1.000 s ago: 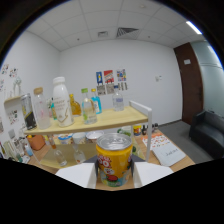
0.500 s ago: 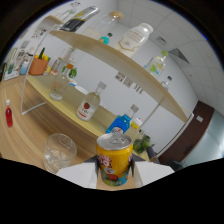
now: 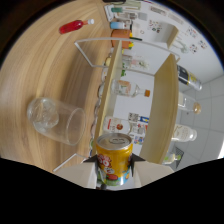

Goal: Make me a cup of Vodka Sunrise.

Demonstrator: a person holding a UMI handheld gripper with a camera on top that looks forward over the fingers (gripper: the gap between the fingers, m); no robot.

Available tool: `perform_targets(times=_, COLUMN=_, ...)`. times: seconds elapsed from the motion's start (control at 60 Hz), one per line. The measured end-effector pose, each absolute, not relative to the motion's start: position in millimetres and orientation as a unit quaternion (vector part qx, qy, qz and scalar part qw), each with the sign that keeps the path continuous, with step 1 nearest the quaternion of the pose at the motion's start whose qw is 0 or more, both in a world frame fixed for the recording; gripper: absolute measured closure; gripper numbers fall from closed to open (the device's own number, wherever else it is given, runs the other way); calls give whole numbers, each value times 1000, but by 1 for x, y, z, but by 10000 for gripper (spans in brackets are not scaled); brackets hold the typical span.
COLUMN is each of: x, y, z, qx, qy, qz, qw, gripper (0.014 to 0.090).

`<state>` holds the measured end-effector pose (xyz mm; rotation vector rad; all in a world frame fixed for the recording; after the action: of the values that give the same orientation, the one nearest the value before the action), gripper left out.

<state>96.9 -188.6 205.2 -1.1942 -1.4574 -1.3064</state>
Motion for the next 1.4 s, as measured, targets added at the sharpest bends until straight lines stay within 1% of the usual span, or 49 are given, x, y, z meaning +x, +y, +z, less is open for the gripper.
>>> perform_targets(times=0.133, x=84, y=-190, z=196, qx=-401, qy=-634, qz=-544, qw=376, gripper=541)
perform_targets(times=0.183, x=83, y=-190, z=194, qx=-385, qy=-644, qz=-552, qw=365, gripper=536)
perform_targets(times=0.267, x=87, y=-190, z=191, qx=-386, qy=-643, qz=-556, qw=357, gripper=540)
perform_targets(times=0.367, x=88, y=-193, z=196, qx=-401, qy=-631, qz=-550, qw=372, gripper=540)
perform_targets(times=0.417, x=87, y=-197, z=204, qx=-423, qy=-615, qz=-534, qw=397, gripper=538)
perform_targets(times=0.467, x=87, y=-201, z=217, qx=-454, qy=-585, qz=-514, qw=434, gripper=540)
perform_targets(times=0.583, x=88, y=-217, z=262, qx=-555, qy=-462, qz=-412, qw=555, gripper=537)
perform_targets(times=0.633, x=91, y=-226, z=281, qx=-597, qy=-394, qz=-340, qw=610, gripper=536)
perform_targets(times=0.667, x=96, y=-231, z=292, qx=-620, qy=-347, qz=-292, qw=640, gripper=535)
perform_targets(times=0.717, x=107, y=-238, z=305, qx=-650, qy=-279, qz=-225, qw=670, gripper=534)
perform_targets(times=0.767, x=122, y=-248, z=314, qx=-666, qy=-211, qz=-161, qw=697, gripper=534)
perform_targets(times=0.8, x=133, y=-252, z=314, qx=-677, qy=-170, qz=-122, qw=706, gripper=533)
perform_targets(times=0.917, x=184, y=-254, z=292, qx=-711, qy=-45, qz=-35, qw=701, gripper=532)
perform_targets(times=1.05, x=240, y=-243, z=227, qx=-745, qy=44, qz=-8, qw=666, gripper=533)
perform_targets(times=1.25, x=277, y=-223, z=118, qx=-803, qy=75, qz=3, qw=591, gripper=537)
perform_targets(times=1.35, x=284, y=-222, z=82, qx=-825, qy=92, qz=16, qw=557, gripper=535)
perform_targets(times=1.4, x=286, y=-217, z=68, qx=-831, qy=98, qz=22, qw=548, gripper=534)
